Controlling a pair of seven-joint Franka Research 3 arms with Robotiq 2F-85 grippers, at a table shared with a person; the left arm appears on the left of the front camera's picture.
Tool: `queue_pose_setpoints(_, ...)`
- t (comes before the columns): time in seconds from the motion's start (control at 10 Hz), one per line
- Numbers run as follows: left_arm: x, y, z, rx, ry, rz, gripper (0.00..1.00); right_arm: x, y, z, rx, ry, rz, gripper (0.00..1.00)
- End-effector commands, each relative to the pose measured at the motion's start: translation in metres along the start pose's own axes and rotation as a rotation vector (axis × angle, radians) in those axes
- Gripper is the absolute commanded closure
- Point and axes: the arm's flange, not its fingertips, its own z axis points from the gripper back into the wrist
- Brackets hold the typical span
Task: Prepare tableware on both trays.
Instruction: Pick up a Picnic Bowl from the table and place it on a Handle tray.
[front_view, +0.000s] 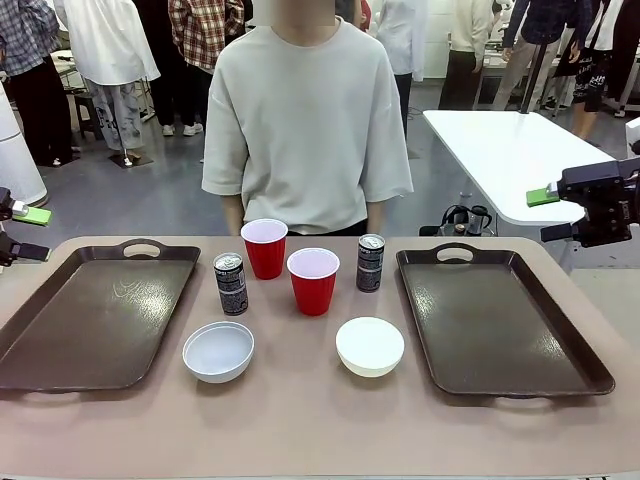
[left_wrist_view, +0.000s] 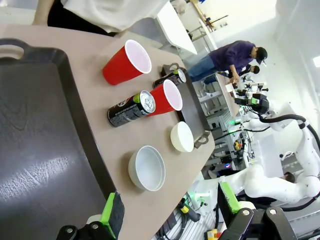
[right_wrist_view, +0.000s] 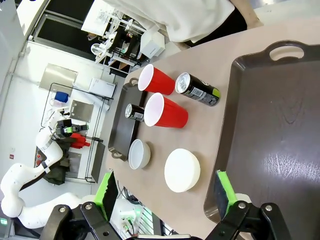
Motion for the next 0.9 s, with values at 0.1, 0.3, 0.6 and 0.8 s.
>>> queue_pose_setpoints(0.1,0.0008,0.0012,0.0004,-0.014,-0.007,-0.012,0.0,0.0019,-0.0021,-0.0034,0.028,-0.016,0.016,0.0)
queue_pose_setpoints(0.3,0.0008,0.0012,0.0004,-0.014,-0.007,-0.012,0.0,0.0019,-0.0021,-0.0034,0.028,-0.016,0.016,0.0)
queue_pose_setpoints(0.6,0.0008,0.0012,0.0004,-0.014,-0.007,-0.012,0.0,0.0019,-0.0021,-0.0034,0.028,-0.016,0.016,0.0)
queue_pose_setpoints(0.8,0.0008,0.0012,0.0004,-0.014,-0.007,-0.012,0.0,0.0019,-0.0021,-0.0034,0.028,-0.016,0.016,0.0)
